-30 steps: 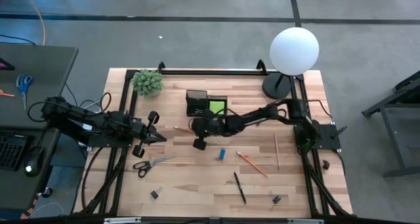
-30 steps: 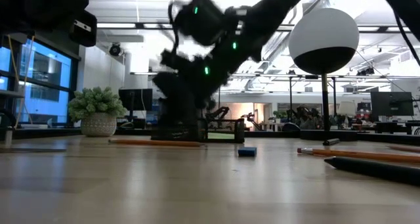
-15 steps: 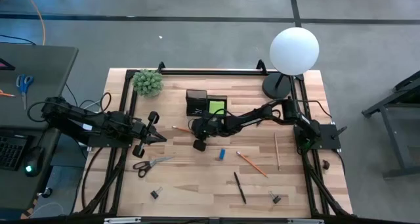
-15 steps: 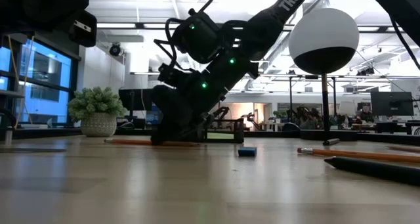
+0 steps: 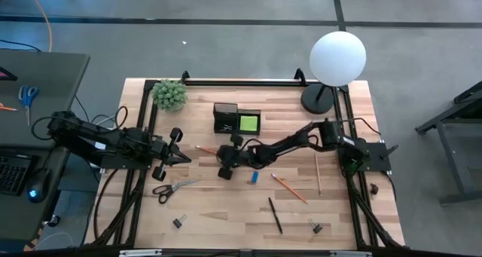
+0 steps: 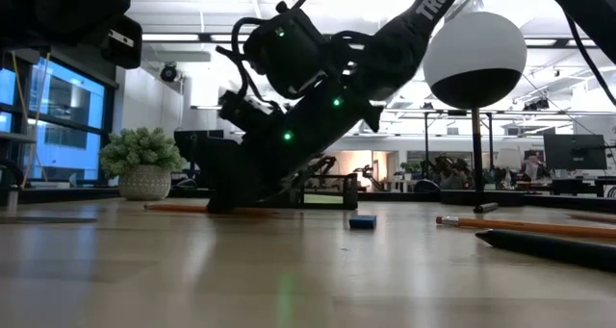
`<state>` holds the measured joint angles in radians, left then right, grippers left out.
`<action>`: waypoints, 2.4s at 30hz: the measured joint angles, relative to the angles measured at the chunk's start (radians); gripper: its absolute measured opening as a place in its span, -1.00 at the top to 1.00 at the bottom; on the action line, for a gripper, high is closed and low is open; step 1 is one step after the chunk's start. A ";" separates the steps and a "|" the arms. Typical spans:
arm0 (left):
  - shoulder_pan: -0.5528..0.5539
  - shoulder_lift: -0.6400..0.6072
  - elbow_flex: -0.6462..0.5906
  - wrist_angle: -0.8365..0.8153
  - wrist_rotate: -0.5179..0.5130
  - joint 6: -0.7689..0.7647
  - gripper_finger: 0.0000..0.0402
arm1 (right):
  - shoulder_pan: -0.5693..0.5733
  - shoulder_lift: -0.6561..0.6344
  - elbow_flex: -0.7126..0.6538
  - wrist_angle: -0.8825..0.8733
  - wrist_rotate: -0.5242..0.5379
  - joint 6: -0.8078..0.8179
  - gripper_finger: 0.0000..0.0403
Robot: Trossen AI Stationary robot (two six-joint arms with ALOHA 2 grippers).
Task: Pick and place office supplies into organizer
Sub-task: Put the left yellow pencil into the organizer bin
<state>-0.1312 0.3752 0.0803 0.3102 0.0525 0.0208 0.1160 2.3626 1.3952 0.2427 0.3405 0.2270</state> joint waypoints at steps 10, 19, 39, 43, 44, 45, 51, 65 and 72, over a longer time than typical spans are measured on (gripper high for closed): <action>0.000 0.000 0.000 0.001 0.000 0.000 0.97 | -0.005 0.057 0.001 0.097 -0.010 0.023 0.79; 0.000 0.000 0.000 0.001 0.000 0.000 0.97 | -0.005 0.061 0.001 0.098 -0.006 0.022 0.69; 0.000 0.000 0.000 0.006 0.000 0.000 0.97 | -0.004 0.079 0.002 0.125 0.040 -0.026 0.96; 0.000 0.000 0.000 0.006 0.000 0.000 0.97 | -0.001 0.086 0.000 0.177 0.061 -0.025 0.96; 0.000 0.000 0.000 0.005 0.000 0.000 0.97 | 0.002 0.087 -0.002 0.203 0.062 -0.032 0.96; 0.000 0.000 0.000 0.005 0.000 0.000 0.97 | 0.005 0.082 -0.003 0.221 0.062 -0.047 0.96; 0.000 0.000 0.000 0.001 0.000 0.000 0.97 | 0.009 -0.007 -0.012 0.199 0.087 -0.140 0.98; 0.000 0.000 0.000 -0.008 0.034 -0.003 0.97 | -0.064 -0.242 -0.006 0.159 0.216 -0.334 0.99; 0.000 0.000 0.000 -0.007 0.037 -0.003 0.97 | -0.214 -0.253 -0.007 0.148 0.062 -0.342 0.98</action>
<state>-0.1313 0.3752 0.0799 0.3027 0.0892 0.0177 -0.0983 2.1094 1.3885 0.3909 0.4025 -0.1151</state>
